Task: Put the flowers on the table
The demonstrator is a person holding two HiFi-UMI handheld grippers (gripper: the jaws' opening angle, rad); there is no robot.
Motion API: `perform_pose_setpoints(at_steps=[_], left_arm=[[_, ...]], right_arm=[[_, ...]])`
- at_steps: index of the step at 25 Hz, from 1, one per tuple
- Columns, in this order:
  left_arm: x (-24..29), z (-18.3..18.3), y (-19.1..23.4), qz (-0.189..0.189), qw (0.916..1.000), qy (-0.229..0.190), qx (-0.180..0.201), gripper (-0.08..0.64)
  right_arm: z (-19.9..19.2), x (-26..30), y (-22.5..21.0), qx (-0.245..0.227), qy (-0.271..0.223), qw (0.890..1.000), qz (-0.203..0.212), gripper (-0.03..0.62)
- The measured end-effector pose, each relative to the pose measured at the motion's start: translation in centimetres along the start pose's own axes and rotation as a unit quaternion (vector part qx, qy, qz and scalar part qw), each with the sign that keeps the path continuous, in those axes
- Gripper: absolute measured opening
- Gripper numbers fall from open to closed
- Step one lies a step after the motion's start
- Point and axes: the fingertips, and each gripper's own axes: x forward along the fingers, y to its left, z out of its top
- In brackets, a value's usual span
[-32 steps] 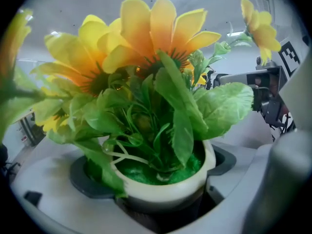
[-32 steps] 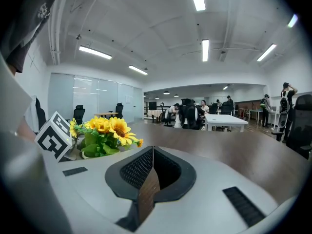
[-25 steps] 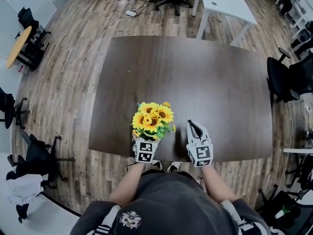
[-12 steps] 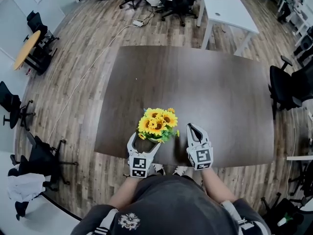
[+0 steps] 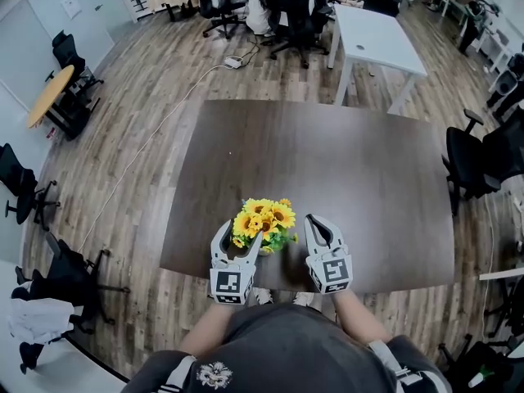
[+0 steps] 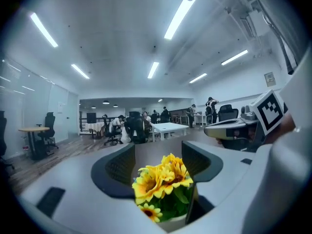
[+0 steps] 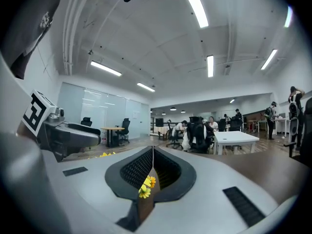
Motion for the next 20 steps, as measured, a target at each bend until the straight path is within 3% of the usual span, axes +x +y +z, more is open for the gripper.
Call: perform_pose_setpoints(at_steps=[4, 8, 14, 20], left_arm=[[0.9, 2.5, 0.0, -0.009, 0.9997, -0.020, -0.013, 0.222], [1.4, 3.8, -0.4, -0.012, 0.9993, -0.027, -0.024, 0.011], [1.3, 4.6, -1.0, -0.029, 0.9983, -0.035, -0.037, 0.006], [1.1, 5.2, -1.3, -0.035, 0.9981, -0.043, -0.025, 0.006]], right_arm=[[2.0, -0.3, 0.2, -0.006, -0.017, 1.000, -0.004, 0.024], [3.3, -0.8, -0.2, -0.010, -0.030, 0.999, -0.009, 0.025], [4.5, -1.2, 0.8, -0.029, -0.034, 0.999, -0.002, 0.023], [5.5, -1.3, 1.8, -0.040, -0.038, 0.998, 0.007, 0.023]])
